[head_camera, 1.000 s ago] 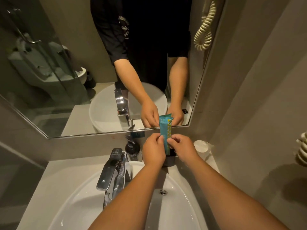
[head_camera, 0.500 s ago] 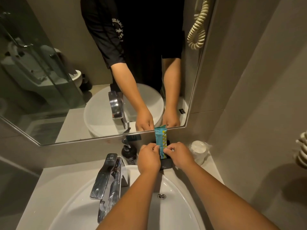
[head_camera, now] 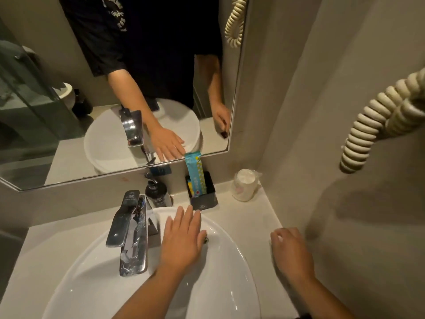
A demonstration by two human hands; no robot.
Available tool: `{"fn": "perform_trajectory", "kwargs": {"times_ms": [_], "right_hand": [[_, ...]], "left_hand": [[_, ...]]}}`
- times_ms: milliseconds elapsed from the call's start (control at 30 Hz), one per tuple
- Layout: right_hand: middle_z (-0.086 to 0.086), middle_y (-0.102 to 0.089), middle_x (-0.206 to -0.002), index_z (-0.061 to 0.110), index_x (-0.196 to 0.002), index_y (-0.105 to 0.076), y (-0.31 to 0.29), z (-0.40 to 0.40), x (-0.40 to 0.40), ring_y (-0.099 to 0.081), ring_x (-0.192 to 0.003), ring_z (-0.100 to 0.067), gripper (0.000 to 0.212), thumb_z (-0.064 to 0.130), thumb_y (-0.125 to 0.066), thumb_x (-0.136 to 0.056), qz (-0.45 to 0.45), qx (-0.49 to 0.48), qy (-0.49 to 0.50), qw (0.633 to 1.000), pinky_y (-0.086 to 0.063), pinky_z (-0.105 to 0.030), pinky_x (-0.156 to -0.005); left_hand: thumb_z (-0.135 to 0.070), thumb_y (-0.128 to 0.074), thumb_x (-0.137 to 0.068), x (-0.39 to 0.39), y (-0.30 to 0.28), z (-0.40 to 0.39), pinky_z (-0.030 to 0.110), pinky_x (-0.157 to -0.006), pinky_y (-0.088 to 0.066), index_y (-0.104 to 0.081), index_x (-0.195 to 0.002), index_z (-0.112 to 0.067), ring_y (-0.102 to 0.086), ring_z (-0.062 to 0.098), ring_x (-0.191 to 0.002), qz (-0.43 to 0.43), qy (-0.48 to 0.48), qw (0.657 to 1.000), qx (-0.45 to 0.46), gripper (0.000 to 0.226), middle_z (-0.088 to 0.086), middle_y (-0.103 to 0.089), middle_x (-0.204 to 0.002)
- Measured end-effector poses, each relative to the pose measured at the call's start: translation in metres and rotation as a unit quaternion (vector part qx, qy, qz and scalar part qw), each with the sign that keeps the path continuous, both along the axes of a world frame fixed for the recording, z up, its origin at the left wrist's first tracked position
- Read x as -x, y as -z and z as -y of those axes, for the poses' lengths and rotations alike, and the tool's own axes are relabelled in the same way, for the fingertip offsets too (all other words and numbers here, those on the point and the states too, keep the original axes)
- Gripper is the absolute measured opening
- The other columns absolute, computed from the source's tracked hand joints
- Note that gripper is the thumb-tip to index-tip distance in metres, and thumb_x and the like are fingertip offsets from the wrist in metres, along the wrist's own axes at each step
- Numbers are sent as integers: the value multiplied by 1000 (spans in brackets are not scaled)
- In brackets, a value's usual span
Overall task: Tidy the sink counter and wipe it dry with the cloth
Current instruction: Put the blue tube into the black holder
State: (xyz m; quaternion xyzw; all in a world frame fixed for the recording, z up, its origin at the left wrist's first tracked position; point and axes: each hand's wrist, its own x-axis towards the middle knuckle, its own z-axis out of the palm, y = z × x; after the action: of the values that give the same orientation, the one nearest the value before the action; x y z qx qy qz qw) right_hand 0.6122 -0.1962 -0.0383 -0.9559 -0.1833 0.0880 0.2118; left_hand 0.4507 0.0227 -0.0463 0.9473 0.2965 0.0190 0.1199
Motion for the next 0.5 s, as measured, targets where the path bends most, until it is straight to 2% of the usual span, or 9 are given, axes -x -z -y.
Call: {"fn": "perform_trajectory", "kwargs": {"times_ms": [67, 200, 267, 333, 400, 433, 500], "right_hand": [[-8, -59, -113, 18, -96, -67, 14, 21, 7, -65, -86, -35, 20, 30, -51, -94, 8, 43, 7, 999, -48, -37, -68], [-1, -52, -123, 24, -110, -56, 23, 32, 15, -68, -81, -29, 24, 38, -41, -97, 16, 154, -17, 988, -50, -36, -64], [0, -51, -126, 25, -118, -52, 24, 31, 17, -69, -81, -25, 27, 37, -42, -96, 12, 213, -24, 977, -51, -33, -62], [-3, -57, -117, 20, -116, -56, 23, 29, 21, -69, -74, -23, 28, 32, -55, -91, 2, 241, -36, 970, -50, -30, -55], [-8, -65, -94, 11, -99, -66, 20, 28, 24, -67, -60, -22, 36, 22, -82, -69, 20, 237, -57, 970, -49, -27, -44], [-8, -66, -94, 9, -101, -65, 22, 28, 24, -68, -65, -22, 38, 20, -82, -69, 26, 235, -59, 970, -51, -27, -47], [-6, -62, -112, 13, -118, -54, 25, 28, 23, -66, -94, -22, 28, 19, -57, -90, -28, 205, -19, 978, -54, -31, -71]], "left_hand": [[-53, -18, -97, 4, 10, -3, 48, -117, -2, -13, -151, -22, 2, 29, -148, -52, 23, 998, -15, 63, 6, -7, -161], [-57, -11, -91, 3, 11, -2, 50, -116, -15, -26, -148, -16, -14, 33, -146, -48, 37, 997, -42, 72, 11, -21, -158], [-57, -8, -91, 4, 11, -1, 50, -115, -17, -27, -148, -15, -17, 33, -145, -60, 39, 996, -54, 73, 12, -22, -157], [-58, -4, -92, 3, 10, -1, 50, -114, -19, -28, -147, -14, -19, 34, -144, -63, 40, 996, -54, 75, 13, -24, -156], [-58, 0, -91, 3, 8, 0, 52, -113, -22, -29, -147, -13, -21, 35, -144, -71, 43, 995, -51, 78, 14, -26, -156], [-58, 1, -91, 2, 8, 0, 52, -112, -24, -30, -146, -12, -22, 36, -143, -72, 42, 995, -50, 79, 15, -28, -155], [-58, 2, -91, 3, 7, 0, 53, -113, -25, -29, -147, -12, -21, 36, -143, -73, 43, 995, -47, 78, 15, -27, -155]]}}
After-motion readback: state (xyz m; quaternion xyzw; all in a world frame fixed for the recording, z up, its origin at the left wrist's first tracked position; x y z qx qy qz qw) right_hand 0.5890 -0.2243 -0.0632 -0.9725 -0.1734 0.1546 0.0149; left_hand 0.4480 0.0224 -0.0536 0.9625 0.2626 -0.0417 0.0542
